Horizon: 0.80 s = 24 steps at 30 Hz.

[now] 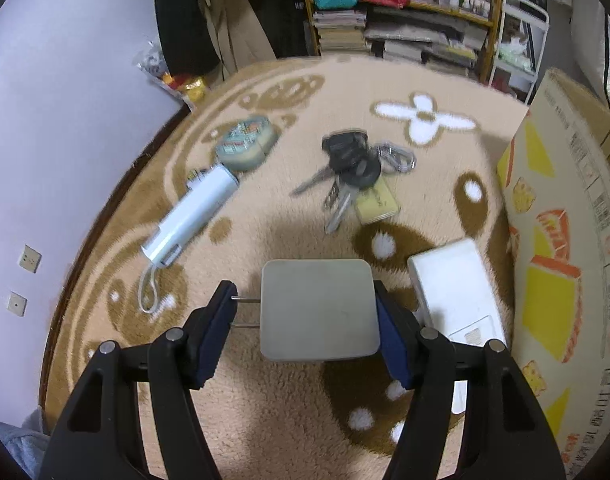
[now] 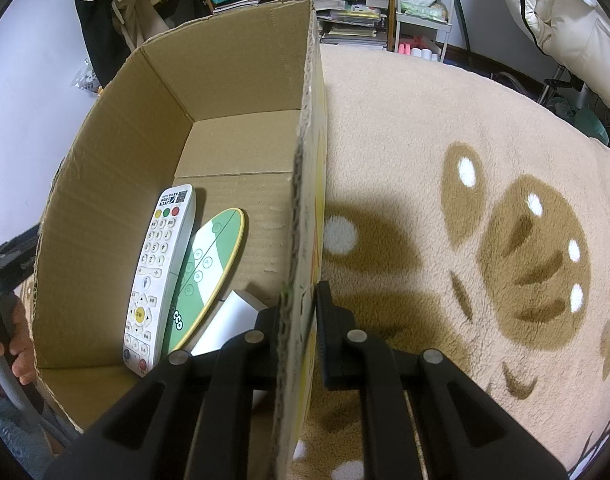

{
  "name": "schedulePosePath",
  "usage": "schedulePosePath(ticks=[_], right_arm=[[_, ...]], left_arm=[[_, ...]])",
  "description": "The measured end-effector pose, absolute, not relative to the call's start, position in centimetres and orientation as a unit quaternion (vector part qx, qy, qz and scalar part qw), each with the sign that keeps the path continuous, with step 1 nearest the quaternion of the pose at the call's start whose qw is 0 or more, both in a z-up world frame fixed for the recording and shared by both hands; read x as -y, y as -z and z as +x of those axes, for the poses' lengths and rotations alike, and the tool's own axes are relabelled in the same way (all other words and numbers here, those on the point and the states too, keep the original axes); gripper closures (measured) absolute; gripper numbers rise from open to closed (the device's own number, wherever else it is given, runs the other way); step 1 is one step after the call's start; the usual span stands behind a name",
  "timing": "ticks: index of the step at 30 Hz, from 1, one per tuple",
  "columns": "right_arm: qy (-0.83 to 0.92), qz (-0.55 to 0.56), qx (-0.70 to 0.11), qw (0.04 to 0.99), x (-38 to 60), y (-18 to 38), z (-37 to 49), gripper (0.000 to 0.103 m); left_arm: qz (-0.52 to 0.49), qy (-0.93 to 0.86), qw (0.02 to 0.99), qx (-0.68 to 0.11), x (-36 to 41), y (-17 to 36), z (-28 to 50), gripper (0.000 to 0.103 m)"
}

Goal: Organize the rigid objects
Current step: 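Lift the charger with the left tool and carry it over the box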

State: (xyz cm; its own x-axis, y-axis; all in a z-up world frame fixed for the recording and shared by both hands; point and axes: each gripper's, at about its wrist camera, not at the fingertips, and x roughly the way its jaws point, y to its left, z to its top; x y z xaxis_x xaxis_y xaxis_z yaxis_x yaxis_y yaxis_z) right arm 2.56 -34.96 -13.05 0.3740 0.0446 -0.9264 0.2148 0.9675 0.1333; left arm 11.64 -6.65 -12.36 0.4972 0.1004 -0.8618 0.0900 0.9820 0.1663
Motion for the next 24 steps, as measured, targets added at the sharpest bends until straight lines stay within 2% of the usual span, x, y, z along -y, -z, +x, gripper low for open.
schedulePosePath(ticks=[7,18,24], right_arm=[[0.052,0.117,-0.557,0.82,35.0,13.1,2.6,0.092],[0.052,0.116,-0.557,0.82,34.9,13.1,2.5,0.092],[0.052,0.116,-0.558,0.82,34.9,13.2,2.6,0.092]], left_arm=[[0.109,0.014,0.885,-0.452,7.8,8.3,10.3,0.038],[0.079,0.03,0.897,-0.434,8.5,4.1,8.7,0.038],[0.102,0.038,0.907,-0.407,10.1,1.9,7.0,0.038]])
